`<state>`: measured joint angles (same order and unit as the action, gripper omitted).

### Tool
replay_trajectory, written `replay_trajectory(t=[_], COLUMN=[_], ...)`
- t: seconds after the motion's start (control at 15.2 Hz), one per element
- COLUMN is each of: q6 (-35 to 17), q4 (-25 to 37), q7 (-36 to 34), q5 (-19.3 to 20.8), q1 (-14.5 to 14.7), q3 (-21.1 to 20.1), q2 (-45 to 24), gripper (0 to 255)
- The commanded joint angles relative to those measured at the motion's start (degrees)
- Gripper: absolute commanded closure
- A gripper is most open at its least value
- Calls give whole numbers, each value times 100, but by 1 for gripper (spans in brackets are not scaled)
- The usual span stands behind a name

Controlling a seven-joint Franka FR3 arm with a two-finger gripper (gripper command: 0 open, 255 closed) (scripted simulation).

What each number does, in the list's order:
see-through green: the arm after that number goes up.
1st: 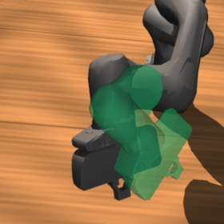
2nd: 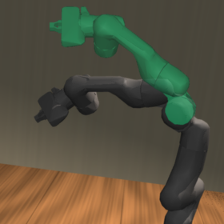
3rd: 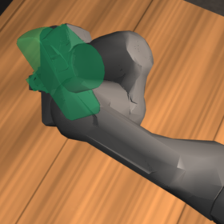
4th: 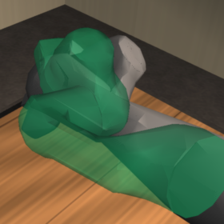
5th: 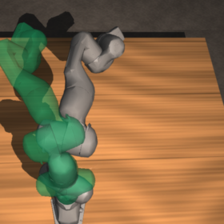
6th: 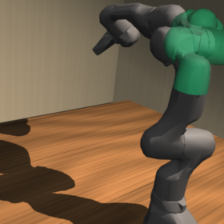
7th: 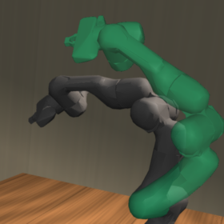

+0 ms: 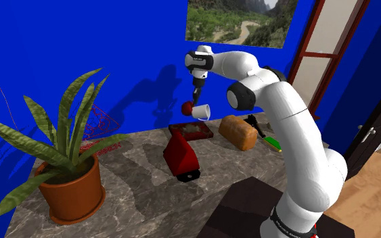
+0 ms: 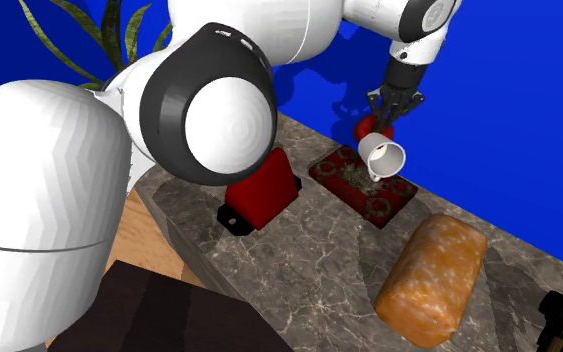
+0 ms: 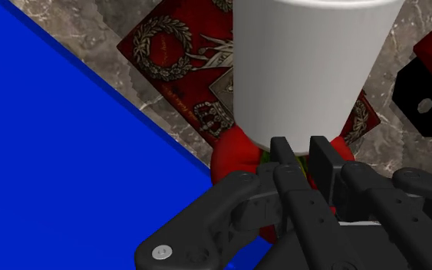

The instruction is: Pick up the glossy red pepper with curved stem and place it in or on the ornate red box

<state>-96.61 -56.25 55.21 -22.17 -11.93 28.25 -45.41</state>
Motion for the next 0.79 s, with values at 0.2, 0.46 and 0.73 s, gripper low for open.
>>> replay_trajectory(t=[0.2,0.46,0.73], q6=[-383,-661,-920], q4=[-394,-652,-863], q7=[63,110,155], q5=[-22,-50,-86], q1=[84,130,161], q3=[-6,-20,-42], q2=[-3,-39,-102], gripper=[255,255,255])
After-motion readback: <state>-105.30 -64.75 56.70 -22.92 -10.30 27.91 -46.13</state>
